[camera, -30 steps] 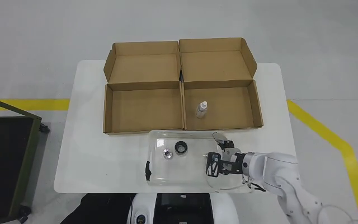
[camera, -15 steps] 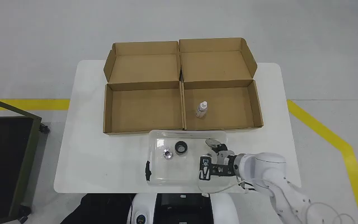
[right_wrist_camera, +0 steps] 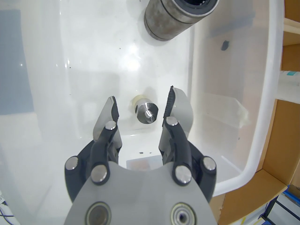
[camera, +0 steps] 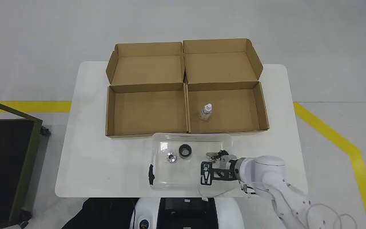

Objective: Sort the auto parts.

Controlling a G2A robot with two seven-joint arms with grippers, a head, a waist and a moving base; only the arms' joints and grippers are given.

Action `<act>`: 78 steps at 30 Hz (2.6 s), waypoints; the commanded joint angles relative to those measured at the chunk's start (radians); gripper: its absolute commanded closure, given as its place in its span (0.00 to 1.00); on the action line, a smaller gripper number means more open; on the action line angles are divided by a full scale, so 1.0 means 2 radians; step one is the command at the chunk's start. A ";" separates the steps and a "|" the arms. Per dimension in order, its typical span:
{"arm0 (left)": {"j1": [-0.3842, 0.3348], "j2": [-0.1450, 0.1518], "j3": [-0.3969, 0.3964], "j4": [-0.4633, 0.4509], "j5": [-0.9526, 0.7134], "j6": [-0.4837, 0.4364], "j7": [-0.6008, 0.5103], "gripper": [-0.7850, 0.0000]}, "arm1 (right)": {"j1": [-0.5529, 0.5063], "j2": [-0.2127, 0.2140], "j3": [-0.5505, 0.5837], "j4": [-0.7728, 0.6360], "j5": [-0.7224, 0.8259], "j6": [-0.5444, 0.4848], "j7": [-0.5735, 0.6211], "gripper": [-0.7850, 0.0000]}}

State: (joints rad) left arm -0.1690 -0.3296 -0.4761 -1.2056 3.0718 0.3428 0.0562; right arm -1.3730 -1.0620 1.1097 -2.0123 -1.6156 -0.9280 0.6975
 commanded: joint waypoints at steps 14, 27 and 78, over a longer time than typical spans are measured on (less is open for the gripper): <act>0.000 0.000 0.000 0.000 0.000 0.000 0.000 0.00 | 0.007 0.002 -0.009 -0.008 0.001 -0.003 -0.010 1.00; 0.000 0.000 0.000 0.000 0.000 0.000 0.000 0.00 | -0.003 0.009 0.009 -0.034 0.008 0.004 -0.142 1.00; 0.000 0.000 0.000 0.000 0.000 0.000 0.000 0.00 | -0.007 0.008 0.129 -0.010 0.222 0.114 -0.403 1.00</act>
State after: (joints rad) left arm -0.1690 -0.3296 -0.4761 -1.2056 3.0718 0.3428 0.0562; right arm -1.3878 -1.0458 1.3667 -2.0347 -1.1656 -0.7029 -0.1154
